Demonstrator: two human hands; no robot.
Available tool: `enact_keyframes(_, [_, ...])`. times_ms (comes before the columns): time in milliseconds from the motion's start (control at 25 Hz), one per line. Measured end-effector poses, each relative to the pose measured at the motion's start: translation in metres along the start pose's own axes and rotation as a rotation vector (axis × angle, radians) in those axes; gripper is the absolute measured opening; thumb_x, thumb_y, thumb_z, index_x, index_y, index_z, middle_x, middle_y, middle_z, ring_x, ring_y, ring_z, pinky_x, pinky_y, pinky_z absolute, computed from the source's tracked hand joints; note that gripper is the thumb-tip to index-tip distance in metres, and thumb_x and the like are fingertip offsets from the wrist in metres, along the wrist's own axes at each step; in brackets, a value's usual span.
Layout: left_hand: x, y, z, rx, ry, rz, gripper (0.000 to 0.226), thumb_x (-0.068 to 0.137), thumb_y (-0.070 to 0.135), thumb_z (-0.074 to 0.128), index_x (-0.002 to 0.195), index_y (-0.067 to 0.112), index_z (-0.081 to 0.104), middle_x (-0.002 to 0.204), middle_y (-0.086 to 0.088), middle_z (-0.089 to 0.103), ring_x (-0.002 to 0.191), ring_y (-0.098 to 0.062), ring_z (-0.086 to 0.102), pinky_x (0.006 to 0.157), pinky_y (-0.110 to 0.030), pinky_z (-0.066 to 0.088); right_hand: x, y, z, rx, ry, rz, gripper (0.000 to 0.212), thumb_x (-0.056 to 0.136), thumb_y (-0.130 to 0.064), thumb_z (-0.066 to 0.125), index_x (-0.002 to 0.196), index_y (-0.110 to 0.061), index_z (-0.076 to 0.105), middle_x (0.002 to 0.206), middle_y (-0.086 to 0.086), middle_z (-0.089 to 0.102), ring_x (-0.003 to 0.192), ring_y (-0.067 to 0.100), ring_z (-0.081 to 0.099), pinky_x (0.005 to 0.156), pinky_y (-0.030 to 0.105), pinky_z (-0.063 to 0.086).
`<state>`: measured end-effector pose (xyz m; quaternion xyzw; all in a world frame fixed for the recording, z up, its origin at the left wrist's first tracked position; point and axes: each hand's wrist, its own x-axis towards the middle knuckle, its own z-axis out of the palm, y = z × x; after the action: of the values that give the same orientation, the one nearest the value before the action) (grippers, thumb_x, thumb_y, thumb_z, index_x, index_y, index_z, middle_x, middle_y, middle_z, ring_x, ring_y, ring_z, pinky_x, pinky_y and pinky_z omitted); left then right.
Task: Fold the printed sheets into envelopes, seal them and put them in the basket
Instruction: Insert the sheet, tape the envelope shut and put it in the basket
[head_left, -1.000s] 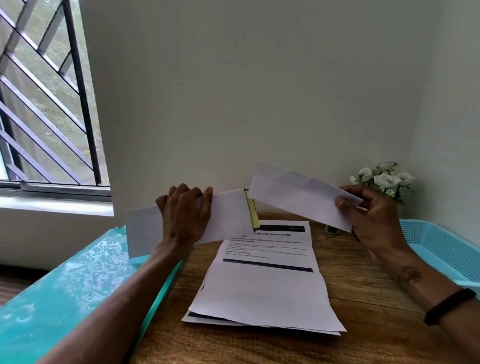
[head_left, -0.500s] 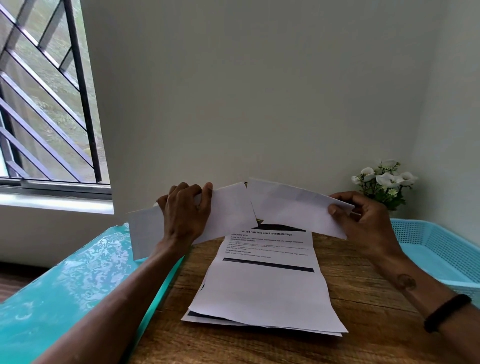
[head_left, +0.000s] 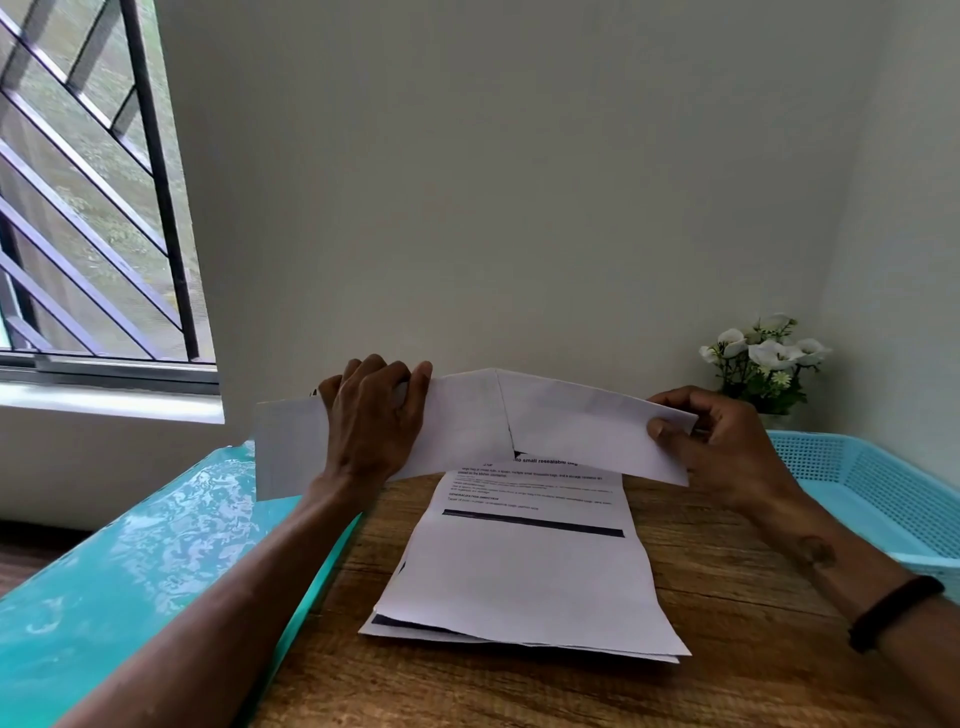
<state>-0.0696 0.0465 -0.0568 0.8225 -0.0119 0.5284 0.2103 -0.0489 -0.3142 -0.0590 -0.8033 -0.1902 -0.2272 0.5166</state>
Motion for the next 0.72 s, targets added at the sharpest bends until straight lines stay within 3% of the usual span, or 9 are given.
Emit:
enact_keyframes(160, [0.000, 0.001, -0.001, 0.024, -0.009, 0.016, 0.041, 0.104, 0.036, 0.060, 0.070, 0.015, 0.063, 0.072, 0.002, 0.053, 0.075, -0.020, 0.051, 0.083, -0.037, 0.028, 0.002, 0.003, -0.002, -0.030, -0.012, 0.008, 0.015, 0.094, -0.021, 0.074, 0.098, -0.036, 0.072, 0.097, -0.004, 0.074, 0.085, 0.017, 0.072, 0.056, 0.023, 0.059])
enact_keyframes(560, [0.000, -0.007, -0.004, 0.079, -0.039, 0.101, 0.036, 0.108, 0.033, 0.053, 0.082, 0.012, 0.067, 0.082, -0.004, 0.060, 0.084, -0.021, 0.053, 0.098, -0.049, 0.032, 0.003, 0.000, -0.004, -0.093, 0.004, -0.022, 0.017, 0.094, -0.016, 0.073, 0.097, -0.033, 0.073, 0.100, -0.007, 0.072, 0.088, 0.016, 0.068, 0.068, 0.035, 0.060])
enact_keyframes(720, [0.002, -0.006, -0.006, 0.044, -0.032, 0.059, 0.039, 0.109, 0.036, 0.048, 0.075, 0.020, 0.057, 0.074, 0.004, 0.053, 0.078, -0.024, 0.056, 0.095, -0.051, 0.034, -0.004, -0.009, -0.001, 0.030, -0.028, -0.050, 0.015, 0.086, -0.025, 0.083, 0.095, -0.032, 0.073, 0.086, -0.010, 0.075, 0.077, 0.010, 0.073, 0.053, 0.020, 0.058])
